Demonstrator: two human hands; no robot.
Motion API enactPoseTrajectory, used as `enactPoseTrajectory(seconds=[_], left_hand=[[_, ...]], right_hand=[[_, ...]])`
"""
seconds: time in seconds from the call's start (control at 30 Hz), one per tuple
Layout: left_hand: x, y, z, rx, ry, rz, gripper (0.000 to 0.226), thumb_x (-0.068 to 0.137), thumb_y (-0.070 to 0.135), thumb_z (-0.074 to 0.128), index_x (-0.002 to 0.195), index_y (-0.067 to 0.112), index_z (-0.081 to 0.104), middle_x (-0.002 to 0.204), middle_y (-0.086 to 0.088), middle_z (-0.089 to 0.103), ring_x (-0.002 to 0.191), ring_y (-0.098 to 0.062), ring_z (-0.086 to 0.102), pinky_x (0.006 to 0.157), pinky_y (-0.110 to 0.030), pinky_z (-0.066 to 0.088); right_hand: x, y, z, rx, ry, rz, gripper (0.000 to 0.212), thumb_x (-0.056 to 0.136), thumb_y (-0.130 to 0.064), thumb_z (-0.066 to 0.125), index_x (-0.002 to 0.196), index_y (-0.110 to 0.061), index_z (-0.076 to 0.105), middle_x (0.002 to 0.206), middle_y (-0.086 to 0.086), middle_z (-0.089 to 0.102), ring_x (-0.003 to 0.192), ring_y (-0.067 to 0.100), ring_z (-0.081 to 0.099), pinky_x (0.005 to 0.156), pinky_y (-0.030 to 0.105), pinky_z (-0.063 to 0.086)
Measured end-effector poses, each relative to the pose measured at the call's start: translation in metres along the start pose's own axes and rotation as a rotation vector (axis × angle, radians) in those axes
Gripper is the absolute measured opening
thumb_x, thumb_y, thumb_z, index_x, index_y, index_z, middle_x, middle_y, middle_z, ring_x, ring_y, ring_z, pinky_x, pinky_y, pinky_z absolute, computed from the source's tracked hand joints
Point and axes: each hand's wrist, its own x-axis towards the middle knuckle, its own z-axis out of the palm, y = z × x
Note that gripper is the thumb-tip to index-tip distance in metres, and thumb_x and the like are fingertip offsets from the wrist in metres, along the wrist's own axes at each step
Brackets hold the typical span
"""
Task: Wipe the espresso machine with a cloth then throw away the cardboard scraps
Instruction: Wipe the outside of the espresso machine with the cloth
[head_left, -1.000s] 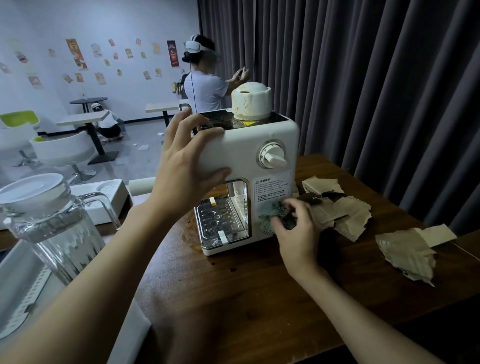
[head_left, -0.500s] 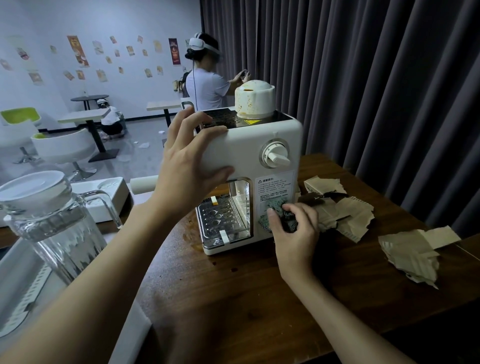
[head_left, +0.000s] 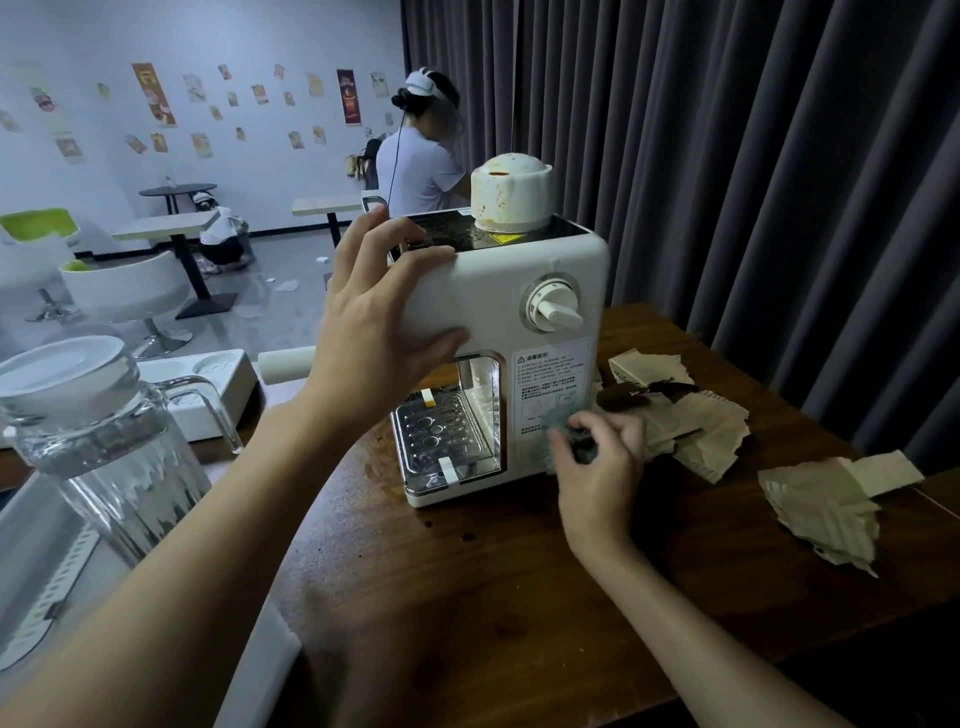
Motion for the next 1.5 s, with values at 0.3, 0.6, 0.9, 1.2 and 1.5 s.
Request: enactPoseTrajectory(seconds=[0.3, 0.6, 0.9, 1.2, 1.5], left_hand=[[0.0, 0.0, -0.001, 0.001, -0.006, 0.001, 0.062, 0.075, 0.027, 0.085, 0.129, 0.009, 0.061, 0.139, -0.016, 0.047, 0.143, -0.041, 0.027, 0.116, -0.055, 0.029], [0.0, -0.001, 0.0, -0.01, -0.01, -0.002, 0.061, 0.076, 0.029, 0.084, 0.129, 0.009, 0.061, 0.139, -0.016, 0.047, 0.143, -0.043, 0.027, 0.114, -0.059, 0.029], [0.001, 0.0, -0.002, 0.0, -0.017, 0.003, 0.061, 0.075, 0.028, 0.083, 0.128, 0.007, 0.062, 0.138, -0.017, 0.048, 0.142, -0.043, 0.029, 0.114, -0.058, 0.03], [0.0, -0.001, -0.002, 0.0, -0.029, 0.002, 0.062, 0.076, 0.029, 0.083, 0.13, 0.01, 0.061, 0.14, -0.016, 0.047, 0.144, -0.041, 0.027, 0.113, -0.059, 0.03], [0.0, -0.002, -0.001, -0.003, -0.013, 0.014, 0.061, 0.076, 0.03, 0.082, 0.13, 0.008, 0.06, 0.139, -0.017, 0.047, 0.143, -0.042, 0.028, 0.114, -0.06, 0.029]], right_hand=[[0.0, 0.004, -0.004, -0.017, -0.029, 0.072, 0.018, 0.081, -0.008, 0.077, 0.096, -0.004, 0.069, 0.108, 0.008, 0.049, 0.098, 0.013, 0.049, 0.078, -0.002, 0.037], [-0.023, -0.025, 0.019, 0.011, -0.066, -0.027, 0.018, 0.081, -0.009, 0.076, 0.097, -0.004, 0.07, 0.107, 0.004, 0.048, 0.093, -0.002, 0.048, 0.078, 0.0, 0.04], [-0.017, -0.024, 0.018, 0.022, 0.046, -0.008, 0.018, 0.08, -0.007, 0.077, 0.096, -0.002, 0.069, 0.107, 0.005, 0.049, 0.094, -0.008, 0.044, 0.079, -0.004, 0.035], [-0.001, -0.002, 0.002, 0.015, 0.047, 0.226, 0.03, 0.083, -0.018, 0.074, 0.105, -0.01, 0.056, 0.112, 0.005, 0.057, 0.107, 0.019, 0.055, 0.078, 0.02, 0.045], [-0.038, -0.007, 0.024, -0.03, -0.121, 0.288, 0.025, 0.082, -0.011, 0.075, 0.101, -0.01, 0.059, 0.114, -0.005, 0.042, 0.1, 0.007, 0.047, 0.066, 0.009, 0.045]])
